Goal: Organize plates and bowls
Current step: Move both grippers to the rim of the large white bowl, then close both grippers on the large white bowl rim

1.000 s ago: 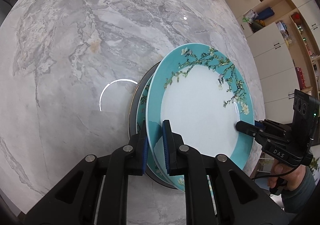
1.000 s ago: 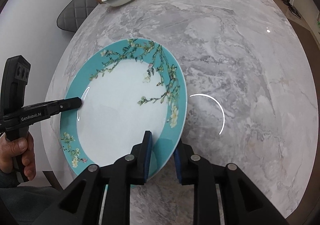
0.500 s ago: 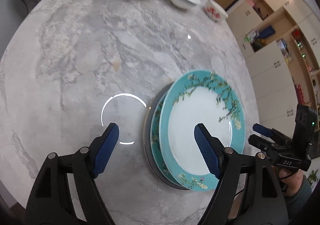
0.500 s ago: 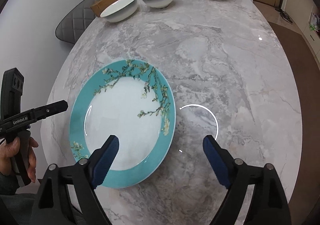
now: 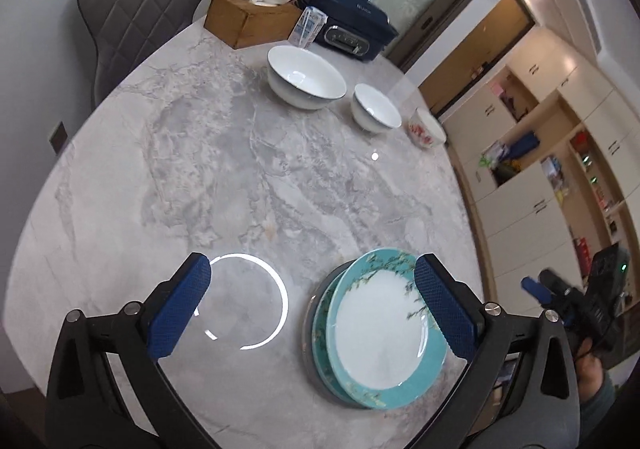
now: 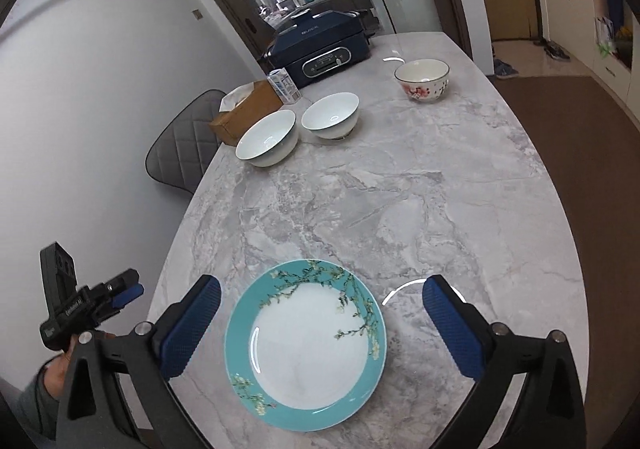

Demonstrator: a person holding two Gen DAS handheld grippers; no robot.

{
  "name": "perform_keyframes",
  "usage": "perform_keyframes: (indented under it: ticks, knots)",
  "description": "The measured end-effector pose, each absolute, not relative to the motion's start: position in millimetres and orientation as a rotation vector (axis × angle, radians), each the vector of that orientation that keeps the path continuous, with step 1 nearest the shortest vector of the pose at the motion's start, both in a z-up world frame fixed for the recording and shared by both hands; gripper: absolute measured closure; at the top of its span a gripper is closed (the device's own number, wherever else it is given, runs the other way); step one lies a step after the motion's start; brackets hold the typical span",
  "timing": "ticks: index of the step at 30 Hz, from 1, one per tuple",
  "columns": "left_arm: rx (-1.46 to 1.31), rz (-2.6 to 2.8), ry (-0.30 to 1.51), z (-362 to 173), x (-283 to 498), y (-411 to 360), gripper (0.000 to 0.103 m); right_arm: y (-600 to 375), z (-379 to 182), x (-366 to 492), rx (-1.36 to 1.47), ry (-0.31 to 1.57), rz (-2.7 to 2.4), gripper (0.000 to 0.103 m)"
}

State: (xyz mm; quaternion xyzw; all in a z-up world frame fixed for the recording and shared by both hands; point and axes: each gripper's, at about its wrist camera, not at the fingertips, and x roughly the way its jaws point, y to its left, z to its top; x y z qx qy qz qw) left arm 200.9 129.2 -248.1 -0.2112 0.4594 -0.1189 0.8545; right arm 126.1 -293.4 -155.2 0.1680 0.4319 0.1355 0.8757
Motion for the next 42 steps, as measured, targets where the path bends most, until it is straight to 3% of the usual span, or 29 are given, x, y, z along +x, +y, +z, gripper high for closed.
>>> perform_keyframes:
  ticks: [6, 13, 18, 26, 31, 33, 36, 42]
  knots:
    - [-0.395, -0.18, 0.928, -225.2, 194.0, 150.1, 0.0, -290.3, -157.0, 129.8, 0.507, 1.051, 0.245, 0.0]
    - [-0.493, -0.166, 1.04, -239.3, 220.8, 175.6, 0.0, -269.9, -124.9, 138.9, 0.347, 0.954, 0.254, 0.0]
    - [-0.35, -0.077, 1.013, -228.3, 268.3, 181.3, 0.0, -240.0, -104.6, 199.8, 0.12, 0.987, 0.284, 0.0]
    - [-0.239, -0.027, 1.078, -228.3, 397.1, 170.1, 0.0, -201.7, -81.6, 361.0, 0.093, 1.001, 0.389, 0.0]
    - [-0.18, 0.005, 1.106, -245.4, 481.5, 147.9, 0.0, -166.7, -105.7, 460.6, 0.055, 1.082, 0.452, 0.003]
    - [-0.174, 0.013, 1.116, -255.3, 510.2, 141.1, 0.0, -153.3, -122.7, 491.0, 0.035, 1.108, 0.477, 0.014]
    - [-0.163, 0.021, 1.147, -275.4, 546.8, 130.2, 0.001, -135.0, -152.1, 524.5, -0.004, 1.156, 0.483, 0.02]
    - [-0.193, 0.025, 1.169, -308.2, 578.6, 123.4, 0.001, -105.8, -202.7, 560.2, -0.07, 1.217, 0.528, 0.022]
